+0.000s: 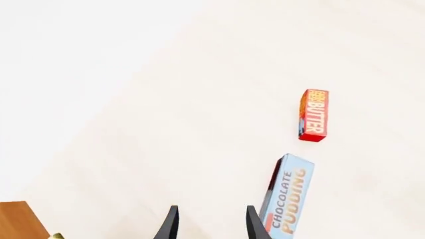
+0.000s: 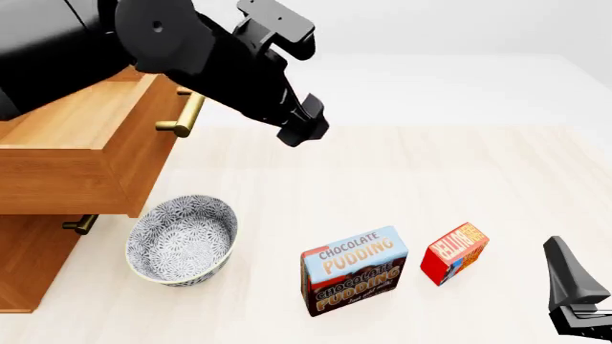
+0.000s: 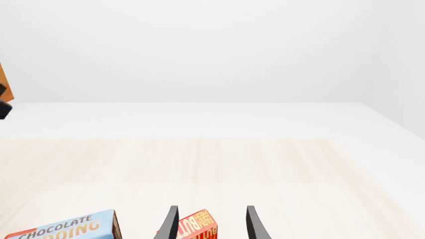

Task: Put the butter at the back in the top drawer of the cabinet and close it.

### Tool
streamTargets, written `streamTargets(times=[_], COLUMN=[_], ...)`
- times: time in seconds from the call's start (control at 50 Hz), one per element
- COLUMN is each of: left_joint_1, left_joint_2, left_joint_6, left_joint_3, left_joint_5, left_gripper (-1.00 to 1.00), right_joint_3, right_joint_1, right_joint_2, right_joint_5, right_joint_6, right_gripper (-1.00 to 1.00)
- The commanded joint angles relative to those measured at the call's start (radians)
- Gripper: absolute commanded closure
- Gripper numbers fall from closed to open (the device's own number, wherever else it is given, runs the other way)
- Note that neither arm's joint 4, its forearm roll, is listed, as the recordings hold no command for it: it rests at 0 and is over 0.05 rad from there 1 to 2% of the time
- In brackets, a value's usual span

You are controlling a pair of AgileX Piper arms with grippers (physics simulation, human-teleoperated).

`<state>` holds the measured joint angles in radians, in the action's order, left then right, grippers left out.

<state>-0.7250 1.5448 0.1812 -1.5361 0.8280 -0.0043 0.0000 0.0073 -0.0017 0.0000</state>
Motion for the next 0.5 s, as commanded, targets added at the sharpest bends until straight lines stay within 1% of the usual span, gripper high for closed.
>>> streamTargets(times=[0.02,0.16,0.38,0.5], left_joint_1=[-0.03,-0.036,-0.056,-0.066], left_joint_2=[0.056,0.079,0.124,0.136], left_joint_6=[0.001,0.009,-0.008,-0.008], left_joint_3=[-0.018,-0.023,-0.05,-0.046], left_joint_5=[-0.02,-0.03,-0.028,-0.036], left_gripper=[-1.0,-1.0,-1.0,-1.0], right_joint_3=[0.0,0.0,0.0,0.0], right_joint_1=[0.0,0.0,0.0,0.0], right_joint_2=[0.0,0.0,0.0,0.0], right_joint_5=[0.0,0.0,0.0,0.0], right_joint_6=[0.0,0.0,0.0,0.0], right_gripper=[-1.0,-1.0,-1.0,-1.0])
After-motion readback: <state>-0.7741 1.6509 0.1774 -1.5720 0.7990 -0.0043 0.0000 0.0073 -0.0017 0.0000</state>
